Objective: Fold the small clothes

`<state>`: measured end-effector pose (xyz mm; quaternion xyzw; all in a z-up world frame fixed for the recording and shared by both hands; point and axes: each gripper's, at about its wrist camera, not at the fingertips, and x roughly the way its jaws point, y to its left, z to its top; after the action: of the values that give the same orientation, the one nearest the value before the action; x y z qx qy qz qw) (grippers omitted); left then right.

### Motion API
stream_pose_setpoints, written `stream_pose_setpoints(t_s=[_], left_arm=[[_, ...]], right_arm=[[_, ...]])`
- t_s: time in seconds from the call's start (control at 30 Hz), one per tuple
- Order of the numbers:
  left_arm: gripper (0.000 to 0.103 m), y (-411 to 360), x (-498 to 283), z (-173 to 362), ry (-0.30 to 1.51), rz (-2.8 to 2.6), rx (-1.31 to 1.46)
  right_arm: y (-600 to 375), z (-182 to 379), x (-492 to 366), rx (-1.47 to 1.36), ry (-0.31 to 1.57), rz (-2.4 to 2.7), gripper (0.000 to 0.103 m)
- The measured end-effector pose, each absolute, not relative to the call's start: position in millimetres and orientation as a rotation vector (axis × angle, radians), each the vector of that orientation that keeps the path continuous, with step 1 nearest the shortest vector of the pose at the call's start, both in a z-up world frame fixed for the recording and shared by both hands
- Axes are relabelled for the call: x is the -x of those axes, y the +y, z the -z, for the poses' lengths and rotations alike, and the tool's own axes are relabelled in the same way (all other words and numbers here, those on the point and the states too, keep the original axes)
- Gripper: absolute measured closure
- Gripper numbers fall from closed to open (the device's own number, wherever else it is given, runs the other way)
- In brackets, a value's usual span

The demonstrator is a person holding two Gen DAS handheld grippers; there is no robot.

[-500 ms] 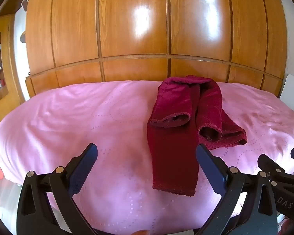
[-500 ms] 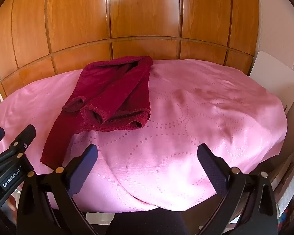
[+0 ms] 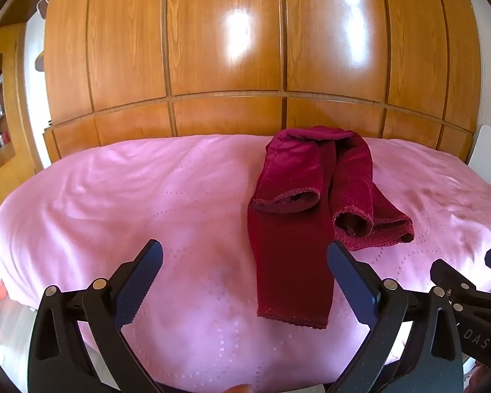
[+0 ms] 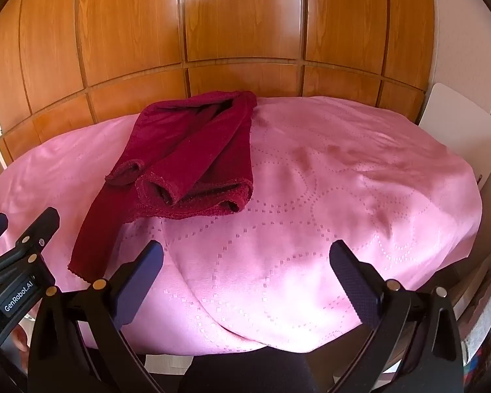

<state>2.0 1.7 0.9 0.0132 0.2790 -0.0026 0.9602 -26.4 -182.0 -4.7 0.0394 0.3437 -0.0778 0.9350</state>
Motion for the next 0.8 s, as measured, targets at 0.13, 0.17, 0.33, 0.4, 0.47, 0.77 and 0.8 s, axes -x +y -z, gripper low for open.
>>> stream_pose_setpoints(t_s=[0.13, 0.17, 0.33, 0.4, 0.47, 0.77, 0.8], left_arm=[[0.003, -0.3, 1.3, -1.6, 0.556, 0.002, -0.03], [0.003, 0.5, 0.6, -1.9, 0.556, 0.002, -0.029], [0.003, 2.5, -2.2, -1.6, 0.559, 0.003, -0.028], [0.003, 4.8, -4.5, -2.6, 0.563, 0.002, -0.025], [0.003, 6.6, -2.2, -2.2, 0.562, -0.001, -0.026], [0.003, 5.8, -2.3, -2.5, 0.561, -0.002, -0.027], [0.003, 4.7, -2.1, -1.7, 0.561, -0.002, -0.029]], right_arm=[[-183.8, 2.6, 23.8, -0.088, 0.711, 0.162, 0.002], [-184.3, 2.7, 23.8, -0.089, 0.711, 0.161, 0.002], [-185.5, 2.8, 23.4, -0.095, 0.712, 0.165, 0.002], [-187.1, 3.1, 22.8, -0.102, 0.715, 0.169, 0.002], [-187.8, 3.2, 22.6, -0.107, 0.716, 0.171, 0.002], [-187.2, 2.2, 23.1, -0.106, 0.709, 0.165, 0.002], [-187.3, 2.0, 23.0, -0.106, 0.709, 0.165, 0.002]])
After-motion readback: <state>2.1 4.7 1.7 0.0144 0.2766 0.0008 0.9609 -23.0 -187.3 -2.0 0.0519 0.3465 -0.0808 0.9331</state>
